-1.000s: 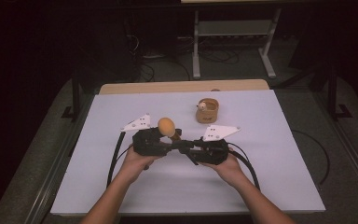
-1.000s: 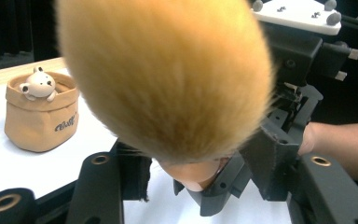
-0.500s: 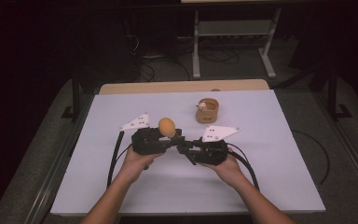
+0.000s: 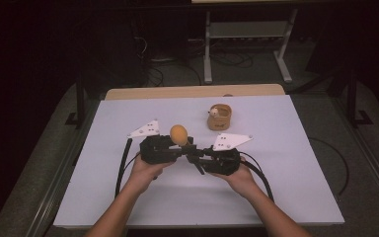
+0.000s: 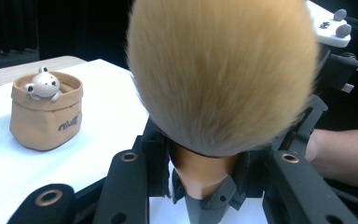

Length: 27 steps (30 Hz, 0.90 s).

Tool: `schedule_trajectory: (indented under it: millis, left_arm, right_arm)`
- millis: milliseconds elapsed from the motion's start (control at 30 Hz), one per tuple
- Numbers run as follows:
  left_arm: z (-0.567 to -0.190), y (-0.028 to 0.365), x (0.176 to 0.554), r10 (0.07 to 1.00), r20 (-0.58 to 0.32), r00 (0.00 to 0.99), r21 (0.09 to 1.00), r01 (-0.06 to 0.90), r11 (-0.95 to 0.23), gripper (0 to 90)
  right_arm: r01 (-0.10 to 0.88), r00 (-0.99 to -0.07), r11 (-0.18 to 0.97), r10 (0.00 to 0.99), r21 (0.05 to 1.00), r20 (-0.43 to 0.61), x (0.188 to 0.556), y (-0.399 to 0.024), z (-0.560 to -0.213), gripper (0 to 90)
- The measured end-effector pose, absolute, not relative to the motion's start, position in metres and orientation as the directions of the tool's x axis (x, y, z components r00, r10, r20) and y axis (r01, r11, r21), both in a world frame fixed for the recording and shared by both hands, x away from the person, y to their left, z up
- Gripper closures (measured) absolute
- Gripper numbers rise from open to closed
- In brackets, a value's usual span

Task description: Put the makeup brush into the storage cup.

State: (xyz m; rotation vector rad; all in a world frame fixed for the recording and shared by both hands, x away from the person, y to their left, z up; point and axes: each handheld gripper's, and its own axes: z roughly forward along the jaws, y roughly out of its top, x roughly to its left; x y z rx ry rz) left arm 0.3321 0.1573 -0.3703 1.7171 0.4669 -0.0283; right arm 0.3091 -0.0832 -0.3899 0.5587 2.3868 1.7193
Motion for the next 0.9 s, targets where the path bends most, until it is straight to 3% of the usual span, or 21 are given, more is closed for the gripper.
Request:
schedule_trajectory:
  millis: [100,300,533,900]
  left_arm:
    - [-0.369,0.157,0.332,0.292,-0.269,0.918,0.938,0.318,-0.135,62.6]
    - [-0.361,0.160,0.332,0.303,-0.233,0.924,0.935,0.298,-0.191,62.6]
    - [-0.353,0.166,0.333,0.241,-0.217,0.946,0.928,0.276,-0.249,62.6]
    - [-0.349,0.162,0.331,0.157,-0.194,0.968,0.913,0.237,-0.332,62.6]
  right_arm:
    - [0.213,-0.921,0.276,0.377,0.937,0.099,0.310,-0.083,-0.390,72.1]
    - [0.234,-0.919,0.284,0.376,0.930,0.116,0.310,-0.086,-0.390,56.3]
    - [0.246,-0.927,0.298,0.350,0.922,0.134,0.313,-0.092,-0.389,43.2]
    - [0.252,-0.949,0.304,0.261,0.919,0.174,0.314,-0.090,-0.394,42.1]
